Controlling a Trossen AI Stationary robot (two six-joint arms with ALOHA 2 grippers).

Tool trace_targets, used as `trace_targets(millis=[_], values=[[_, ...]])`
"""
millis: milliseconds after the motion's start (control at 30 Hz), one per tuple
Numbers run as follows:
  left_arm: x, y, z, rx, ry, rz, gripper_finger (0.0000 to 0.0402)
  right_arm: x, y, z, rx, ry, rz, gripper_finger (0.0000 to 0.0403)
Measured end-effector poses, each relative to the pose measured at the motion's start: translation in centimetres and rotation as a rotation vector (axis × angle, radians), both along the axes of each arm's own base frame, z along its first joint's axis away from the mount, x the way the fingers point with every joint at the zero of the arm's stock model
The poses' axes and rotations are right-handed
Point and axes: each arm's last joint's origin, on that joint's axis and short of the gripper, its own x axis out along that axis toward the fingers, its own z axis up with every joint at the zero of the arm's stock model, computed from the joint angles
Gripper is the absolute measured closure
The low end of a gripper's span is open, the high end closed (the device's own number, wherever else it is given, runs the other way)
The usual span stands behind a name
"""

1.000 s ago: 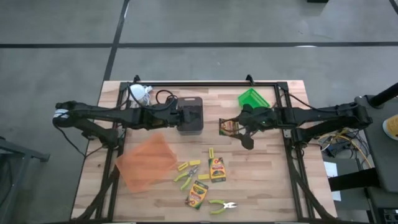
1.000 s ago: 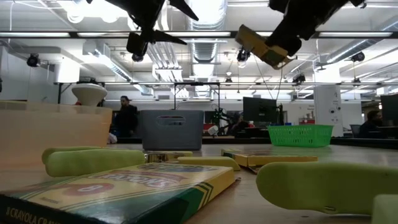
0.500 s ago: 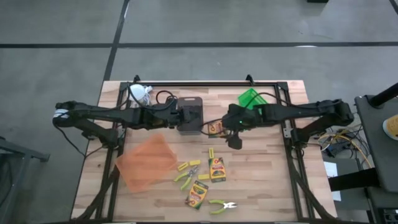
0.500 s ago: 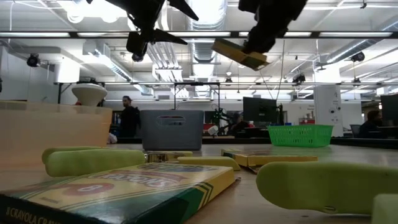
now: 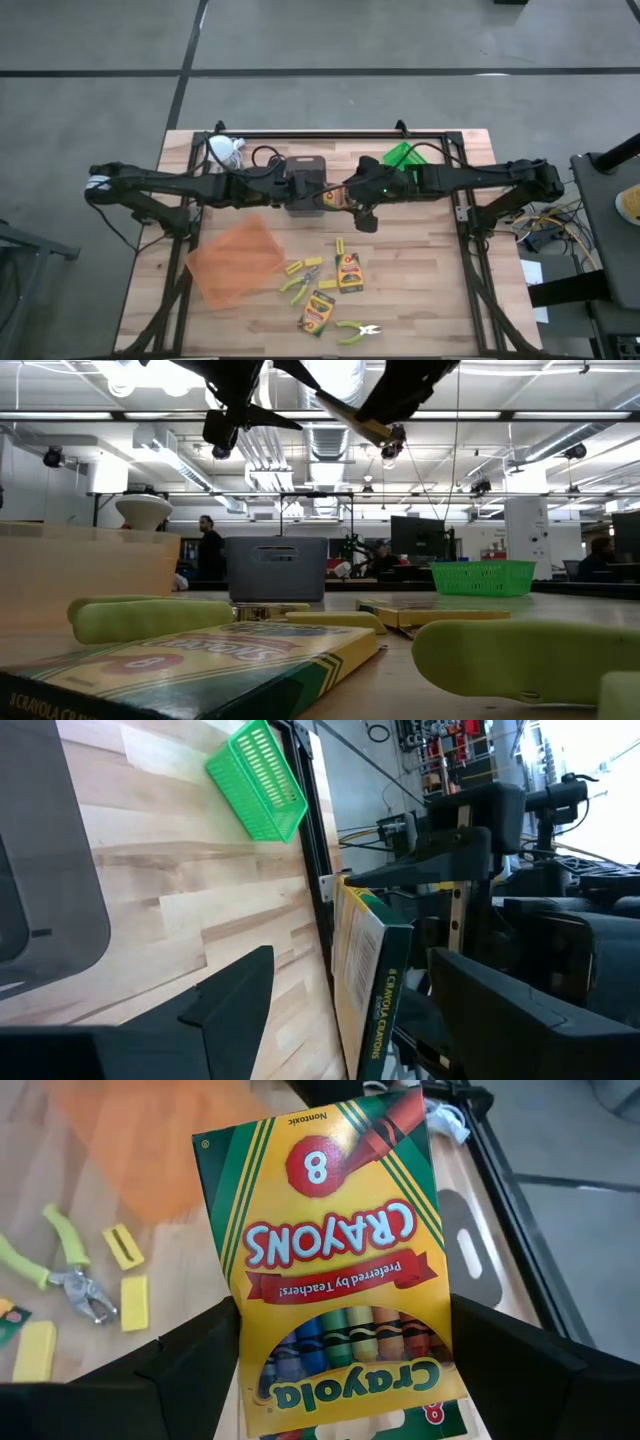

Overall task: Pick & Place School Supplies
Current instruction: Put the pack of crayons into the orange bin

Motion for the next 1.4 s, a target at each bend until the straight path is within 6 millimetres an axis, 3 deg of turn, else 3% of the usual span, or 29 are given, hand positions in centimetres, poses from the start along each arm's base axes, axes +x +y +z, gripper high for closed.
trace_targets(millis=[767,1400], values=[[1.8,0.0,-1.2,-0.010,-0.026,-0.014,0.0129,0.8,0.0,0.6,-0.009,-0.104,0.009,0.0078],[1.7,0.0,-1.0,-0.004,-0.025,-0.016,0.0140,0.8,0.0,0.4,-0.006,-0.094,0.007,0.0078]])
